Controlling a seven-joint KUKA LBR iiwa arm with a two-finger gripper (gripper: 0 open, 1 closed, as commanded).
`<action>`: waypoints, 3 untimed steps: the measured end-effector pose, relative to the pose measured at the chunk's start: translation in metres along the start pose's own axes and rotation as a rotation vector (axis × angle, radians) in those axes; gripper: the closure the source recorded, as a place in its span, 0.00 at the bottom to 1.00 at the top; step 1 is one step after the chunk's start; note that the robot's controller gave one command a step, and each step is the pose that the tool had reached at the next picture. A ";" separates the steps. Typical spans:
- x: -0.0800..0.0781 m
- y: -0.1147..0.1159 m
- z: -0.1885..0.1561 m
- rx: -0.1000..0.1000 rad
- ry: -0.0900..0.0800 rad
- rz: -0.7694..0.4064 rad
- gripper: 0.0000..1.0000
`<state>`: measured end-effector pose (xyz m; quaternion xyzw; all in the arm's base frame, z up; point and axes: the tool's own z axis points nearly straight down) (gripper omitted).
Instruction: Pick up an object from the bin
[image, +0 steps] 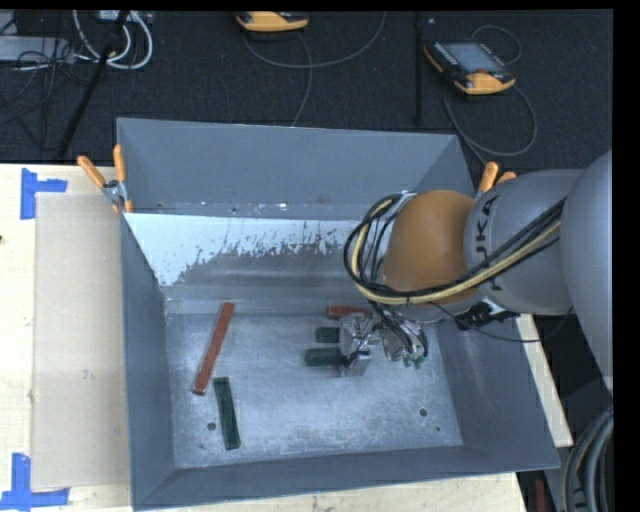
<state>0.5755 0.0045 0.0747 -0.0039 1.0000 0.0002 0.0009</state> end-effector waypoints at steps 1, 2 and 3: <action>-0.009 0.066 -0.081 -0.002 -0.006 -0.374 1.00; 0.001 0.073 -0.163 0.000 -0.007 -0.369 1.00; 0.015 0.116 -0.138 -0.002 0.004 -0.593 1.00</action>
Offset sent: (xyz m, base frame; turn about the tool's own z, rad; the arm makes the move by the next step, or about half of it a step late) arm 0.0064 0.0640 0.0791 -0.3713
